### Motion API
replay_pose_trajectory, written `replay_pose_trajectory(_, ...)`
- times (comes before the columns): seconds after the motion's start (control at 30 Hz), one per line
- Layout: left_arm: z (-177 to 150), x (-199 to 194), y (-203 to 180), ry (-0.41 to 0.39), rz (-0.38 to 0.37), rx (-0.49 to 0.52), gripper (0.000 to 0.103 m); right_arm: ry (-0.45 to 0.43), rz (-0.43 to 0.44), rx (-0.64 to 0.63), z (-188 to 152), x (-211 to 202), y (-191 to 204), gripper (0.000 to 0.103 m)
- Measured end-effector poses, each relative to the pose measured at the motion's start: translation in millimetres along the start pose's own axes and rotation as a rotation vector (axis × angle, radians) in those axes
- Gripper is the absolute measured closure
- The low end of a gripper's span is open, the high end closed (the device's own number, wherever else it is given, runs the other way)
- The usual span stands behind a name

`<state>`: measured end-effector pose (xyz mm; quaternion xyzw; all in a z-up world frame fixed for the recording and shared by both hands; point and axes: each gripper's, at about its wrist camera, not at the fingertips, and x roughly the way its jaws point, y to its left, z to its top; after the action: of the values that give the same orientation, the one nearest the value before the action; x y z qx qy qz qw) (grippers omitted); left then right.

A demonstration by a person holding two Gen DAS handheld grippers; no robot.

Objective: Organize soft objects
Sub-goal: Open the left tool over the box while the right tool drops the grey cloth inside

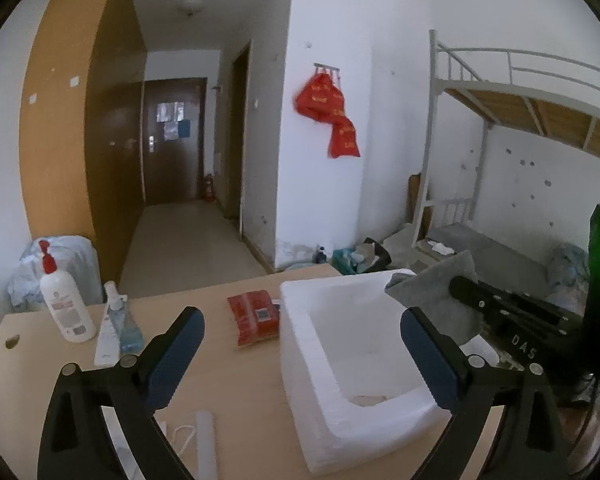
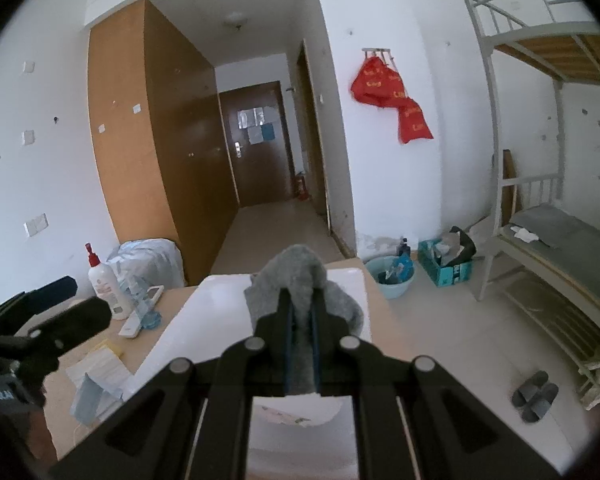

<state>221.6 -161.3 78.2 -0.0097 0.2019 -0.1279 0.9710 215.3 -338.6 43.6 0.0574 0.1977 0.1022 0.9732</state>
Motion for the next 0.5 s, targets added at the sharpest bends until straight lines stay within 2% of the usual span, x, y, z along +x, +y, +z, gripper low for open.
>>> replay_pose_trajectory(0.5,1,-15,27,-0.024,0.058,-0.049,0.004,0.036,0.054,-0.021,1,21,18,0.093)
